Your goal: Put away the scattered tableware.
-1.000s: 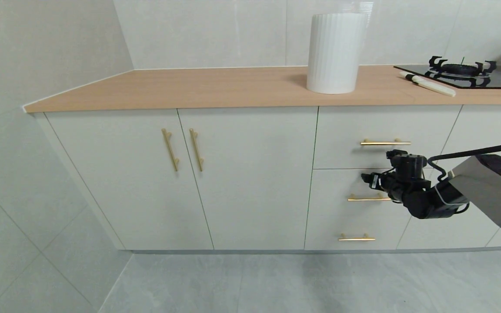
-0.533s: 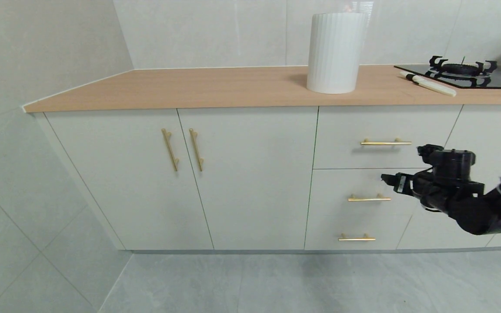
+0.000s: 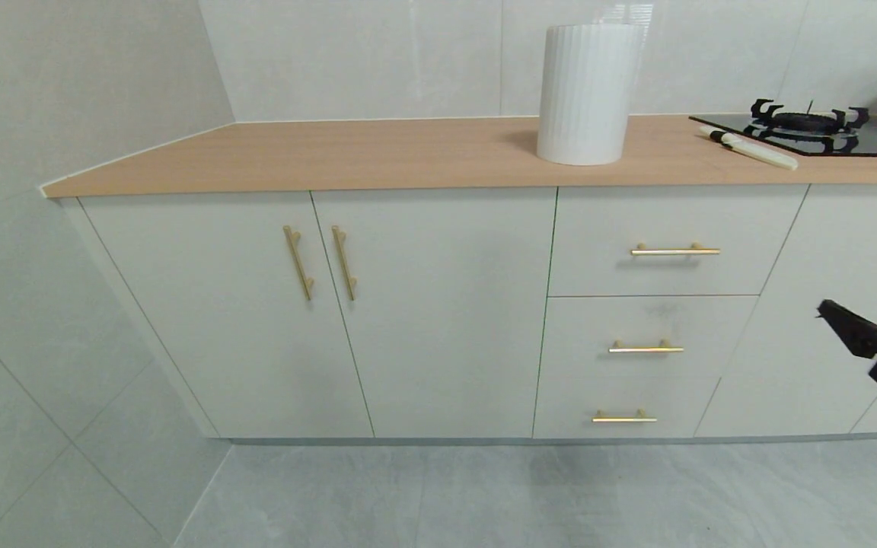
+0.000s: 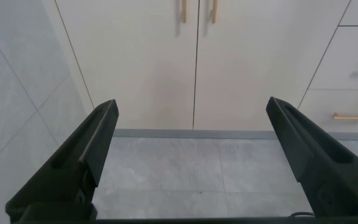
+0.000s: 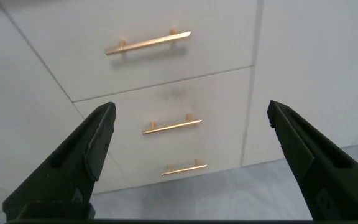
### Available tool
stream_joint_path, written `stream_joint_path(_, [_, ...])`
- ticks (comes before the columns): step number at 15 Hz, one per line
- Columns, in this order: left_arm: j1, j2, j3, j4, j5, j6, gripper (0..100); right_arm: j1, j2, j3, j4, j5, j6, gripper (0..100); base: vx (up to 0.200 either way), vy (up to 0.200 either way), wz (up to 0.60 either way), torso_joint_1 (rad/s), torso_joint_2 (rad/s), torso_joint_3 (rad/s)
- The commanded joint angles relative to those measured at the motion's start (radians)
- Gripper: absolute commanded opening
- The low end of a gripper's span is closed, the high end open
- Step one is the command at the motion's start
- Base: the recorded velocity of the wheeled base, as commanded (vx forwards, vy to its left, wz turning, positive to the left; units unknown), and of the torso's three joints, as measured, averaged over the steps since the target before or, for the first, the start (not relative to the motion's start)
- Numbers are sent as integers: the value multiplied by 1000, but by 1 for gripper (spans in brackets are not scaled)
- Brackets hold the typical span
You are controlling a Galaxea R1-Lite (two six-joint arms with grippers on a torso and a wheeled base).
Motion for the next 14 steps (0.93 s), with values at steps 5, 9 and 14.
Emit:
stream_joint_path(5, [0, 0, 0, 0, 0, 0, 100, -3, -930, 173, 665, -35, -140, 100, 0, 0, 0, 0, 0, 0])
stream_joint_path(9, [0, 0, 0, 0, 0, 0, 100, 1, -1161, 159, 880, 10, -218, 100, 0, 0, 0, 0, 0, 0])
stream_joint_path(14, [0, 0, 0, 0, 0, 0, 100, -11, -1264, 206, 957, 86, -259, 100, 0, 0, 0, 0, 0, 0])
